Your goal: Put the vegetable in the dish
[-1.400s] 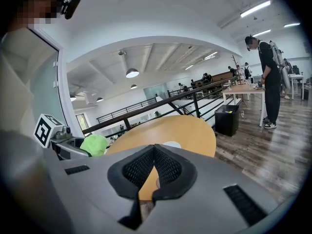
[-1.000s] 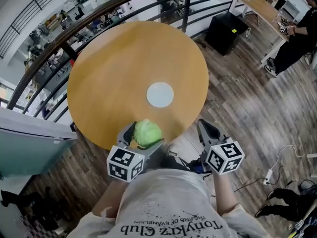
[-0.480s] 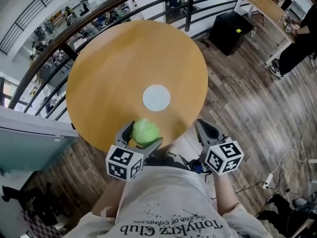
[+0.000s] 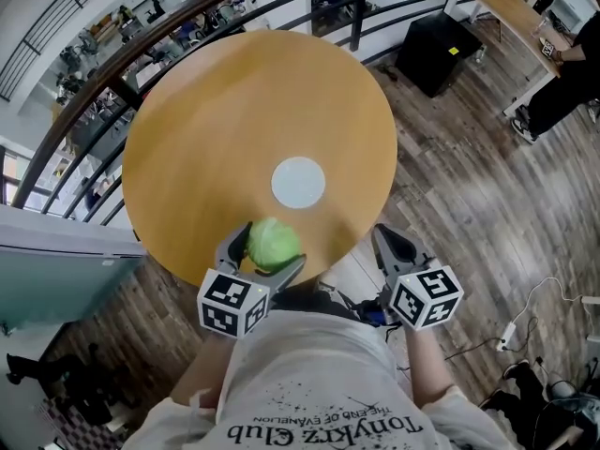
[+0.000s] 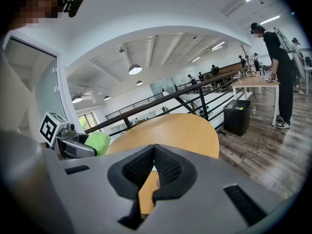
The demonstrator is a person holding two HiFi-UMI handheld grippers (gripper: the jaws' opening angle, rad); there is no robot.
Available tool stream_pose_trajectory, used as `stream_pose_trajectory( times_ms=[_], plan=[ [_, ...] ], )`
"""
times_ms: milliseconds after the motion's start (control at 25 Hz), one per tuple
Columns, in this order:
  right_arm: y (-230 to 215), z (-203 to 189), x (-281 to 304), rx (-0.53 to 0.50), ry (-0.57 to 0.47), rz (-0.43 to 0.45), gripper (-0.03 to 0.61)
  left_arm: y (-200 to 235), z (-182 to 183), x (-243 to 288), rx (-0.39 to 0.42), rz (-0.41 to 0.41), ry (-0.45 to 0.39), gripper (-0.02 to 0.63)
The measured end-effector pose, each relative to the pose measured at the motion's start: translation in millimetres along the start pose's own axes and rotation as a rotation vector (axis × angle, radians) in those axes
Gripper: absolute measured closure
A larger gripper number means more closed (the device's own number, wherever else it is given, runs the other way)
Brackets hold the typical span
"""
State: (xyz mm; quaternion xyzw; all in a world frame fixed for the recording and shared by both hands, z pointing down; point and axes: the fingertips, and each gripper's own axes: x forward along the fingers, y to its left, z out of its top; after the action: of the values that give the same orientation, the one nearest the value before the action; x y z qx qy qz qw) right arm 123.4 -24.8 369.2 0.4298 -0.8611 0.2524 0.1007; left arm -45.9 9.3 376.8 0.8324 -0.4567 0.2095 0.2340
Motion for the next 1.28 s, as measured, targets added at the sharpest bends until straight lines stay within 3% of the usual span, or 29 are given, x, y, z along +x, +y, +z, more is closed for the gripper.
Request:
stream_pose_trajectory(
  times_ms=[360,1280],
  plan=[
    [8.9,8.4,31.3,0.002,0.027,-0.02,0.557,23.9,1.0,13.3,0.02,-0.038,0.064,0.13],
    [-22.2,-0.8,113.9,0.02,0.102,-0.032,0.557,74.8,-0.1,109.3,0.066,-0.075,0.17,0.13]
  ],
)
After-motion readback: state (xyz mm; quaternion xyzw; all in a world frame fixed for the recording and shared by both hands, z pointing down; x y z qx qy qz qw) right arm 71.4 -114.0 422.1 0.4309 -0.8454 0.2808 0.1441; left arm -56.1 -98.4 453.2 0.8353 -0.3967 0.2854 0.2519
